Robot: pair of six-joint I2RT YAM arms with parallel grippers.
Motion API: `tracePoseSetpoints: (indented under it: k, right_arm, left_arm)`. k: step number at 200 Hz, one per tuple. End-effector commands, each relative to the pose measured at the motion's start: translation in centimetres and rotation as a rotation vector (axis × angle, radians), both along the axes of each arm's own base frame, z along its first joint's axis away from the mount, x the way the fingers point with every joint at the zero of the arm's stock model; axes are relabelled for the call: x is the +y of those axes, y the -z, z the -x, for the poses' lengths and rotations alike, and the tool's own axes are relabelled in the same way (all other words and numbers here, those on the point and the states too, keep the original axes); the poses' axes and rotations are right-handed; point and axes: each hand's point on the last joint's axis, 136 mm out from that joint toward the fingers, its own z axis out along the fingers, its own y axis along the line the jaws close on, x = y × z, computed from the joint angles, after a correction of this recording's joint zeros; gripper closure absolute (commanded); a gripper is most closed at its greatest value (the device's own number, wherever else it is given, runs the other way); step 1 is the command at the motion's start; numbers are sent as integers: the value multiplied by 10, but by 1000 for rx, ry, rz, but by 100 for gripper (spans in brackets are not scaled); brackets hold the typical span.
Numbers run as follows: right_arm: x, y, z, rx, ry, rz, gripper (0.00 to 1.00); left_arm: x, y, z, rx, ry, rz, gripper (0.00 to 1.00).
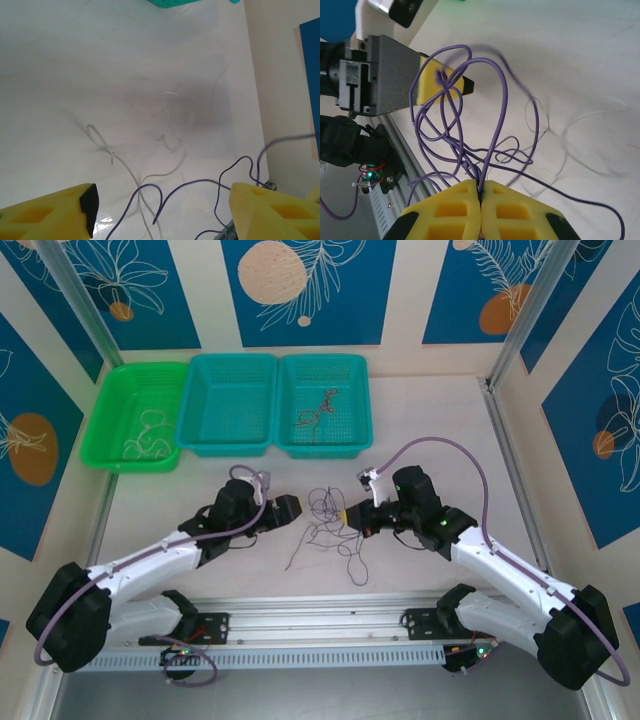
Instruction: Untangle the cables
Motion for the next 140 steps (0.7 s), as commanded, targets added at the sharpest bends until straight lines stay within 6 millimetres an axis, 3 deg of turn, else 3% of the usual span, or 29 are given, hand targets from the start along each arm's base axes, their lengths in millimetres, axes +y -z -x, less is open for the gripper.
tracePoseSetpoints:
  k: [1, 29, 42, 70, 94, 131, 140]
  right_arm:
    - [10, -14, 6, -16, -49, -51, 100]
    - [13, -17, 9, -28, -69, -52, 100]
    - [12, -15, 8, -31, -62, -43, 100]
    - [9, -17, 9, -42, -55, -36, 100]
    - [4, -17, 10, -53, -34, -37, 100]
    - [0, -17, 13, -53, -24, -38, 100]
    - [0, -17, 13, -51, -20, -39, 100]
  left_arm:
    - [-7, 8, -2, -3, 26, 29, 28]
    - [-33, 3, -7, 6, 112, 110, 26]
    - [-39, 9, -9, 39, 123, 104, 26]
    - [-15, 47, -16, 125, -5, -56, 25]
    - [-9, 57, -22, 146, -54, -97, 25]
    - [-30, 73, -24, 232, -3, -61, 36]
    - [-33, 78, -25, 246, -4, -50, 44]
